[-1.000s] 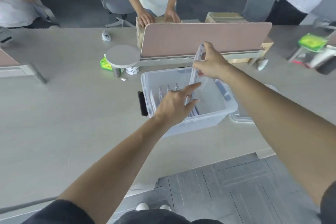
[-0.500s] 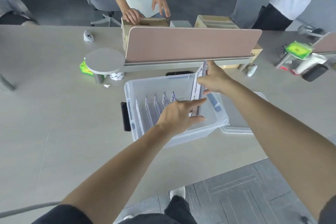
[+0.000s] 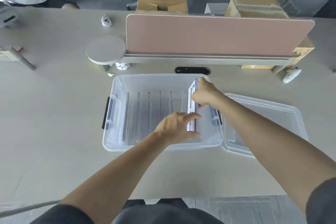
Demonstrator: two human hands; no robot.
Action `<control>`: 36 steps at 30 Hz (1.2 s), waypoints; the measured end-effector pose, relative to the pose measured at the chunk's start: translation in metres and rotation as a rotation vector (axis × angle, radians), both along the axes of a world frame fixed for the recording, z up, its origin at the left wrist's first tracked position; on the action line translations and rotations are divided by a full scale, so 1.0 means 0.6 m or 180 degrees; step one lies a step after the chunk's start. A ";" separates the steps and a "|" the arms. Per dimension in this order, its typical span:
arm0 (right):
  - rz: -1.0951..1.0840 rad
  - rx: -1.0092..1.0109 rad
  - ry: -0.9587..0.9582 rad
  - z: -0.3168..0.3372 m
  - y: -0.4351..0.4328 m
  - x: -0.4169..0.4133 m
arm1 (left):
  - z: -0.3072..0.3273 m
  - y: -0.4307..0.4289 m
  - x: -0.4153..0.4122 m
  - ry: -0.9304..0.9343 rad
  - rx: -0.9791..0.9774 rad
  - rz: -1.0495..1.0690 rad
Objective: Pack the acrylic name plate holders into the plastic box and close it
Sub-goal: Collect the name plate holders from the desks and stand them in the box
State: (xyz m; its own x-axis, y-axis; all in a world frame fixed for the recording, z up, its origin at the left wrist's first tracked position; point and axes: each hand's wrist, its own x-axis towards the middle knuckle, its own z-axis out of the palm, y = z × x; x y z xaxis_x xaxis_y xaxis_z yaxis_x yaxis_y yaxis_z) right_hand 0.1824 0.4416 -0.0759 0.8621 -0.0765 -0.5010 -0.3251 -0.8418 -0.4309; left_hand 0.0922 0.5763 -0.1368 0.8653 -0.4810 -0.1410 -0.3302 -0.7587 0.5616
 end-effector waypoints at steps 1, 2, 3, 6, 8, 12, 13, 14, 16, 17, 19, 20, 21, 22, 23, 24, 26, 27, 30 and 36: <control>0.0056 0.0019 0.0066 -0.013 -0.002 0.001 | -0.006 -0.004 -0.001 0.0052 0.0080 0.0011; 0.0104 0.0021 0.0104 -0.025 -0.002 0.002 | -0.012 -0.006 -0.002 0.0047 0.0158 0.0002; 0.0160 -0.0008 0.0124 -0.036 -0.001 0.001 | -0.018 -0.008 -0.002 0.0001 0.0224 -0.0013; 0.0287 -0.0090 0.0163 -0.064 0.000 0.003 | -0.040 -0.014 0.004 -0.0047 0.0317 -0.0031; 0.0298 -0.0048 0.0216 -0.081 0.004 0.005 | -0.056 -0.013 0.009 0.0014 0.0354 -0.0052; 0.0290 -0.0087 0.0354 -0.120 0.010 0.020 | -0.071 -0.016 0.029 0.0045 0.0573 -0.0210; 0.0281 -0.0084 0.0401 -0.129 0.010 0.023 | -0.072 -0.016 0.035 0.0058 0.0640 -0.0253; 0.0288 -0.0038 0.0457 -0.138 0.011 0.027 | -0.074 -0.015 0.040 0.0078 0.0679 -0.0266; 0.0285 0.0157 0.0564 -0.155 0.012 0.035 | -0.080 -0.011 0.042 0.0083 0.0700 -0.0259; 0.0260 0.0231 0.0600 -0.161 0.013 0.041 | -0.084 -0.008 0.040 0.0073 0.0679 -0.0245; 0.0238 0.0231 0.0580 -0.170 0.012 0.058 | -0.091 -0.002 0.037 0.0090 0.0591 -0.0201; 0.0219 0.0236 0.0544 -0.172 0.010 0.068 | -0.092 0.000 0.036 0.0096 0.0555 -0.0198; 0.0217 0.0275 0.0549 -0.172 0.006 0.078 | -0.093 0.001 0.036 0.0101 0.0534 -0.0188; 0.0233 0.0320 0.0606 -0.170 0.001 0.087 | -0.093 0.003 0.036 0.0113 0.0520 -0.0173; 0.0257 0.0370 0.0690 -0.169 -0.004 0.095 | -0.092 0.005 0.035 0.0140 0.0517 -0.0149; 0.0276 0.0431 0.0798 -0.167 -0.009 0.099 | -0.092 0.007 0.036 0.0177 0.0521 -0.0127; 0.0225 0.0640 0.0986 -0.167 -0.015 0.103 | -0.094 0.010 0.035 0.0227 0.0522 -0.0117; 0.0150 0.0820 0.1044 -0.170 -0.016 0.104 | -0.094 0.012 0.035 0.0220 0.0504 -0.0111; -0.0075 0.1336 0.1156 -0.180 -0.015 0.106 | -0.095 0.018 0.033 0.0074 0.0454 -0.0092; -0.0015 0.1569 0.1229 -0.184 -0.010 0.108 | -0.092 0.023 0.029 -0.0037 0.0514 -0.0031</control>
State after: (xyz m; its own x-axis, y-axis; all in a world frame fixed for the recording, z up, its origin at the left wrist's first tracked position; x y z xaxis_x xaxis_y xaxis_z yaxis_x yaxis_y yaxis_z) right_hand 0.2470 0.4354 -0.1864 0.6119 0.2395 -0.7538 -0.5383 -0.5721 -0.6188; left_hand 0.1095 0.5900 -0.1922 0.8627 -0.4613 -0.2073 -0.3437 -0.8355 0.4286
